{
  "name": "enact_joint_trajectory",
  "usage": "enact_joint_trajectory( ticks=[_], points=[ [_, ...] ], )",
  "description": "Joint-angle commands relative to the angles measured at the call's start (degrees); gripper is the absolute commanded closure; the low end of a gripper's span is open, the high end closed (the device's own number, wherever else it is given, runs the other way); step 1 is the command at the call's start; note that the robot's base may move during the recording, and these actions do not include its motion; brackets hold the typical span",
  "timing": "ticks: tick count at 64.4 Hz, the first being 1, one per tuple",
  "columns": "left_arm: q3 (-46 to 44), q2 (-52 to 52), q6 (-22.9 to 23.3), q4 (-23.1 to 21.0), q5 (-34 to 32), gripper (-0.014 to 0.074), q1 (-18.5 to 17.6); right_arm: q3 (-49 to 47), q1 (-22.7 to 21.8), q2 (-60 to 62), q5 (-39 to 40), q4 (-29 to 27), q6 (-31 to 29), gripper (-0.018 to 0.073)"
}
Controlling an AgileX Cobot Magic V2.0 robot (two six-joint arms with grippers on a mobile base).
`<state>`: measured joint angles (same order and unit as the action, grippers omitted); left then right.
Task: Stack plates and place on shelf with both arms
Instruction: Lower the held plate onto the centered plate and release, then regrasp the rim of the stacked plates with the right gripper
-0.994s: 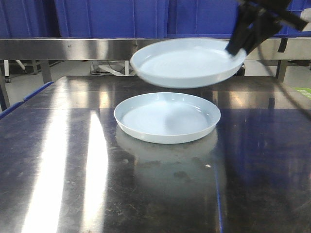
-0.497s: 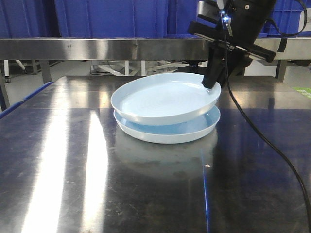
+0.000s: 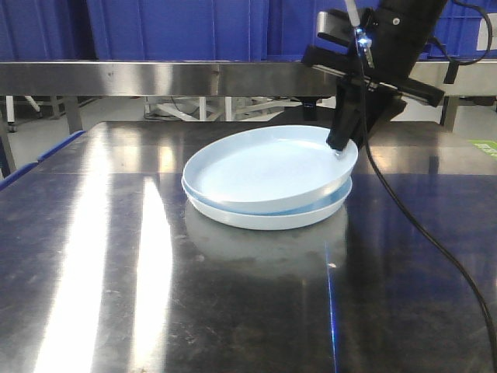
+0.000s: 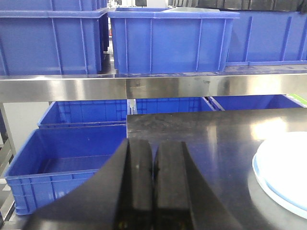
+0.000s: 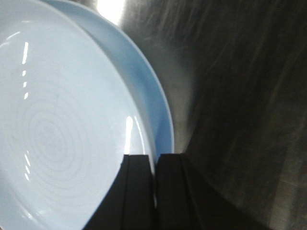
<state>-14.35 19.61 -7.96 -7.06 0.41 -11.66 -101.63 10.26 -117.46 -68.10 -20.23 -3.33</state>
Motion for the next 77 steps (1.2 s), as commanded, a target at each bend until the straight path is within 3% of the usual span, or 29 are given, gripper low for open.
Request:
enact_joint_trajectory(
  ticks=[1, 20, 46, 64, 77],
  points=[
    [-1.7, 0.4, 0.1, 0.0, -4.7, 0.0516, 0.1, -1.0, 0.0, 3.2, 1.5, -1.4, -0.1, 0.0511],
    [-1.7, 0.4, 0.1, 0.0, -4.7, 0.0516, 0.1, -1.0, 0.0, 3.2, 2.3, -1.5, 0.0, 0.048],
    [-1.7, 0.4, 0.1, 0.0, -4.7, 0.0516, 0.1, -1.0, 0.0, 3.2, 0.6, -0.2, 1.6, 0.0182],
    [-1.7, 0.4, 0.1, 0.0, -4.7, 0.0516, 0.1, -1.0, 0.0, 3.2, 0.1, 2.4, 9.5, 0.0172],
    [-1.7, 0.4, 0.1, 0.0, -4.7, 0.0516, 0.1, 0.6, 0.5, 3.2, 1.0, 2.4, 11.6, 0.0172]
  ],
)
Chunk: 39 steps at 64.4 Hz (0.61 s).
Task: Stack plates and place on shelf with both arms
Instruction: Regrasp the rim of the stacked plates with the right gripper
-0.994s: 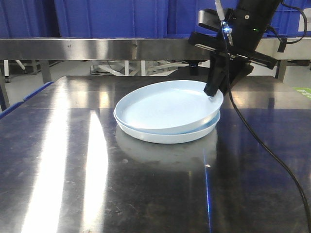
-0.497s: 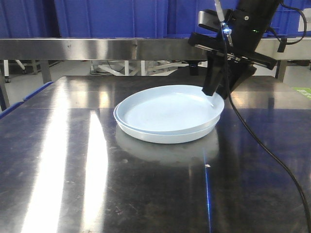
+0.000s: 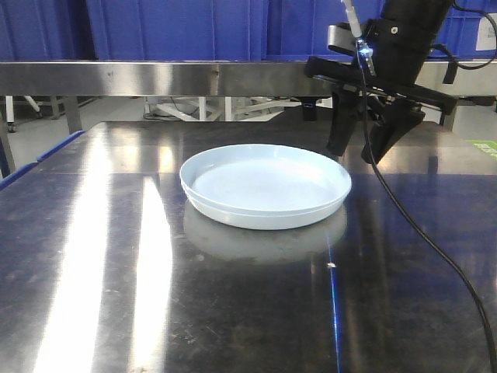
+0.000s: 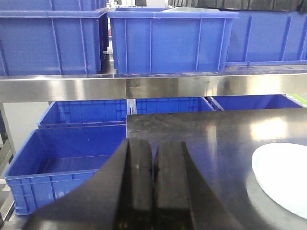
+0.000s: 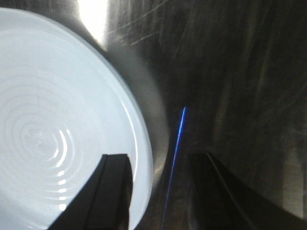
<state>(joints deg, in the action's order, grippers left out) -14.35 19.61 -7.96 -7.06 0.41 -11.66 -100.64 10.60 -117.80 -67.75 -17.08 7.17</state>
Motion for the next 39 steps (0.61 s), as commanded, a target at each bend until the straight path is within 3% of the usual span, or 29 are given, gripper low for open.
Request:
enact_joint_trajectory(
  ticks=[1, 39],
  points=[
    [-1.7, 0.4, 0.1, 0.0, -4.7, 0.0516, 0.1, -0.1, 0.2, 3.5, 0.8, -0.7, 1.2, 0.0172],
    [-1.7, 0.4, 0.1, 0.0, -4.7, 0.0516, 0.1, 2.4, 1.6, 3.5, 4.2, -2.6, 1.9, 0.0172]
  ],
)
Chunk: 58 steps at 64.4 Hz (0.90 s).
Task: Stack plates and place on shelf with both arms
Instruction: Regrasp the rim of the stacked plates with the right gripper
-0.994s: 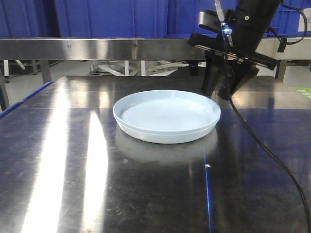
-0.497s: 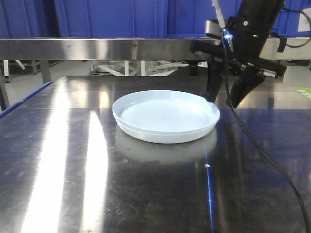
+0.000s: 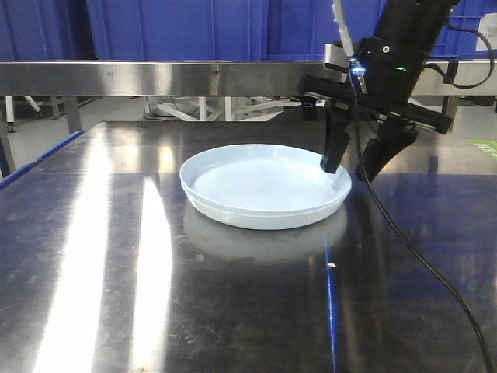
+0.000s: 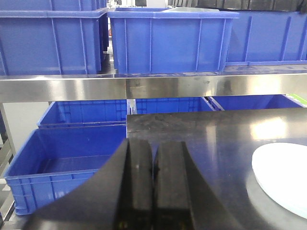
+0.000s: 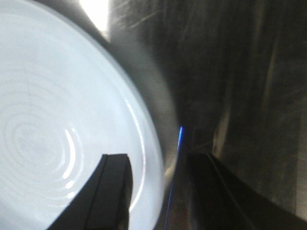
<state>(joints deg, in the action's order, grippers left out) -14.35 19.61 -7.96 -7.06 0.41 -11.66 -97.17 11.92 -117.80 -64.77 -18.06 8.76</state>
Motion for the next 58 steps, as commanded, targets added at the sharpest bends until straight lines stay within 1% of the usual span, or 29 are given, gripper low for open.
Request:
enact_joint_trajectory(
  ticks=[1, 39, 51, 55, 58],
  points=[
    [-1.7, 0.4, 0.1, 0.0, -4.7, 0.0516, 0.1, -1.1, 0.4, 3.5, 1.3, -1.6, 0.4, 0.0172],
    [-1.7, 0.4, 0.1, 0.0, -4.7, 0.0516, 0.1, 1.3, 0.5, 3.5, 2.5, -1.6, 0.4, 0.0177],
    [-1.7, 0.4, 0.1, 0.0, -4.7, 0.0516, 0.1, 1.3, 1.1, 3.5, 2.7, -2.4, 0.4, 0.0177],
    [-1.7, 0.4, 0.1, 0.0, -4.7, 0.0516, 0.1, 1.3, 1.3, 3.5, 2.8, -2.8, 0.4, 0.0189],
    [-1.7, 0.4, 0.1, 0.0, -4.7, 0.0516, 0.1, 1.3, 1.6, 3.5, 2.8, -2.9, 0.4, 0.0214]
  ],
)
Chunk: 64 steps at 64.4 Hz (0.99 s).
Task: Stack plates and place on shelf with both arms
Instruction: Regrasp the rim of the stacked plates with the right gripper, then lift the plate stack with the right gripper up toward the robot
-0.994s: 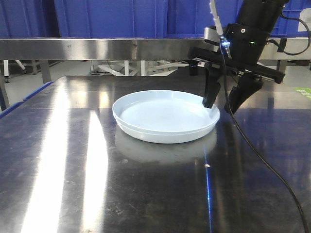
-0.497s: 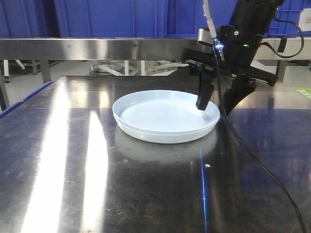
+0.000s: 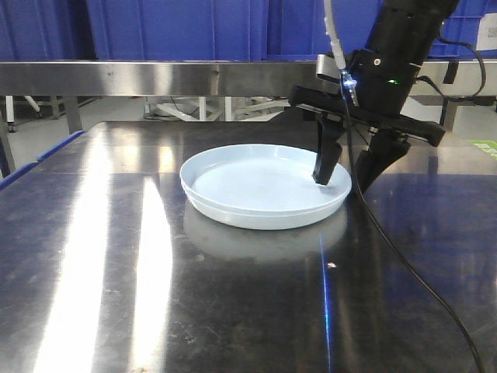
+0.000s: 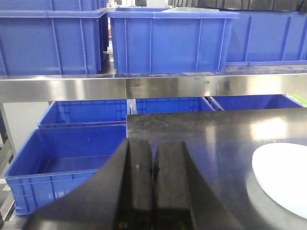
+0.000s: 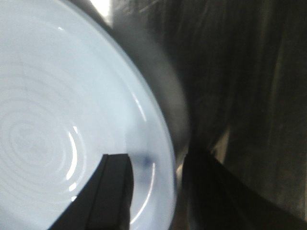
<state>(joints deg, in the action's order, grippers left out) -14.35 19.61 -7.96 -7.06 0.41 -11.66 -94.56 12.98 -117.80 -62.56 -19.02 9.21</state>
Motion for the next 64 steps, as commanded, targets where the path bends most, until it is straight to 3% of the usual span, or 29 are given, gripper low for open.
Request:
enact_joint_trajectory(
  ticks=[1, 13, 33, 64],
  points=[
    [-1.7, 0.4, 0.1, 0.0, -4.7, 0.0516, 0.1, -1.3, 0.6, 3.5, 0.7, -2.0, -0.1, 0.0231],
    [-1.7, 0.4, 0.1, 0.0, -4.7, 0.0516, 0.1, -1.3, 0.8, 3.5, 1.1, -2.0, -0.1, 0.0375],
    [-1.7, 0.4, 0.1, 0.0, -4.7, 0.0516, 0.1, -1.3, 0.8, 3.6, 1.7, -2.0, -0.1, 0.0511],
    [-1.7, 0.4, 0.1, 0.0, -4.7, 0.0516, 0.1, -1.3, 0.5, 9.7, 4.7, -2.0, -1.5, 0.0511]
  ],
)
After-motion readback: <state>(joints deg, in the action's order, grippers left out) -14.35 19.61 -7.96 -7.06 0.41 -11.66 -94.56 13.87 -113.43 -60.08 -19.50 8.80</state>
